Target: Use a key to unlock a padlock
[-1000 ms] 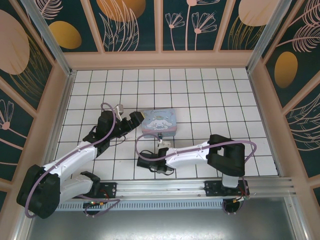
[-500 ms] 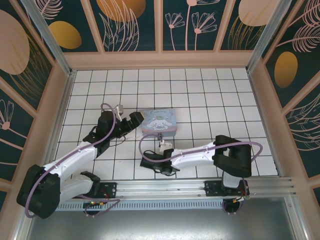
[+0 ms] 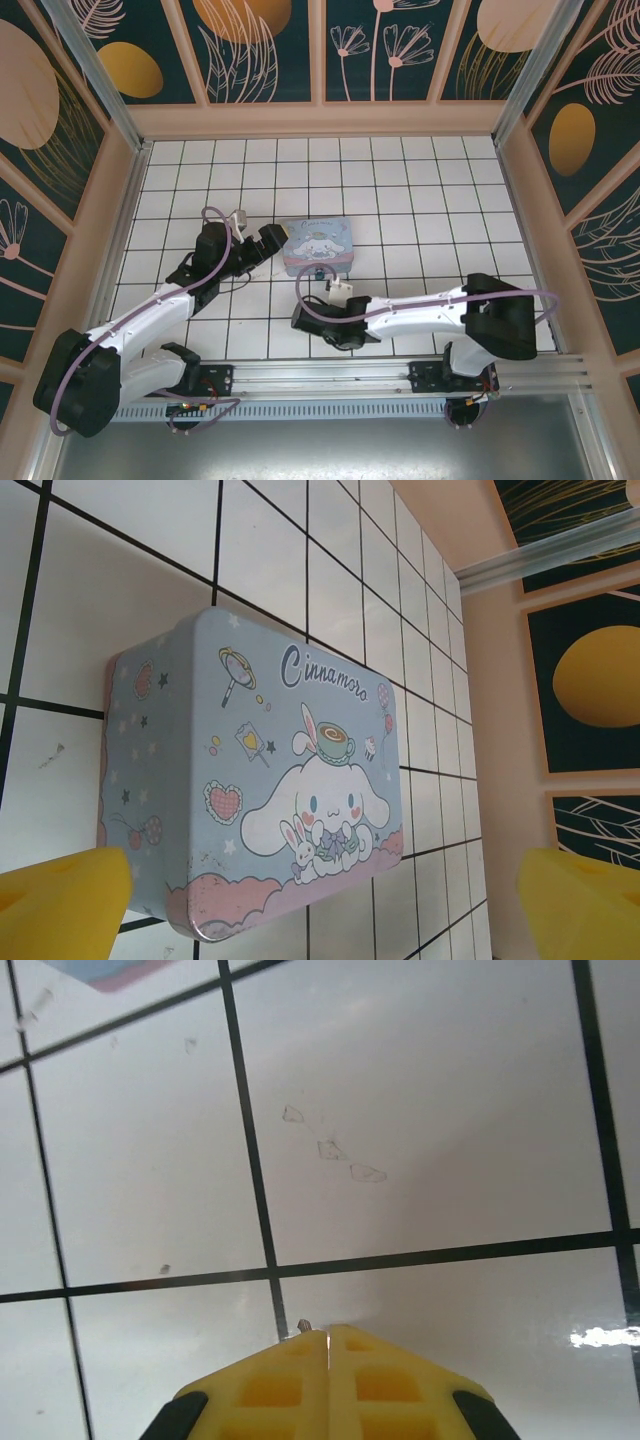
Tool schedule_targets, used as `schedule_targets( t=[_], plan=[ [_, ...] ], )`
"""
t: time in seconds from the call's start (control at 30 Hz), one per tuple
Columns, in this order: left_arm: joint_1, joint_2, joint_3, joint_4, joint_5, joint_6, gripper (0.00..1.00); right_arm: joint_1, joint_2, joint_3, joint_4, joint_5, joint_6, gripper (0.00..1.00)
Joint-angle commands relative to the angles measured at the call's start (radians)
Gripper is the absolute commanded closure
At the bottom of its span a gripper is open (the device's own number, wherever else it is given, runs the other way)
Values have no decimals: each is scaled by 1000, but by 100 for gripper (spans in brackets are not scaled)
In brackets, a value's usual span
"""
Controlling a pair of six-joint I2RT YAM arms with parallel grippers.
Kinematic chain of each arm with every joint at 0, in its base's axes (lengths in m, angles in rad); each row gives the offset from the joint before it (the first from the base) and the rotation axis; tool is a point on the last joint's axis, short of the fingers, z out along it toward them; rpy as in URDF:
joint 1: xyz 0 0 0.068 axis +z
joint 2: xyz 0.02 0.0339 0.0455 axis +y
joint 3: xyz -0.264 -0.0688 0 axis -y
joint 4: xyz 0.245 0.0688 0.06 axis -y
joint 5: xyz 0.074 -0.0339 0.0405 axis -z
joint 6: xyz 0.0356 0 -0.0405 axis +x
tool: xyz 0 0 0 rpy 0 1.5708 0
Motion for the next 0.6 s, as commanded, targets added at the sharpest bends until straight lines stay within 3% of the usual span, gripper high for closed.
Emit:
schedule_targets(
  t=[0.0,0.23,0.57],
  plan=[
    [4,-3,-12,30,18,-11,2,-15,-67,-24,3,47,21,100],
    [4,-1,-29,111,94,-82,2,-72,-220,-40,0,125,22,100],
    [-10,11,-17,282,184,-207,8,-287,-402,-59,126,142,-62,100]
  ],
)
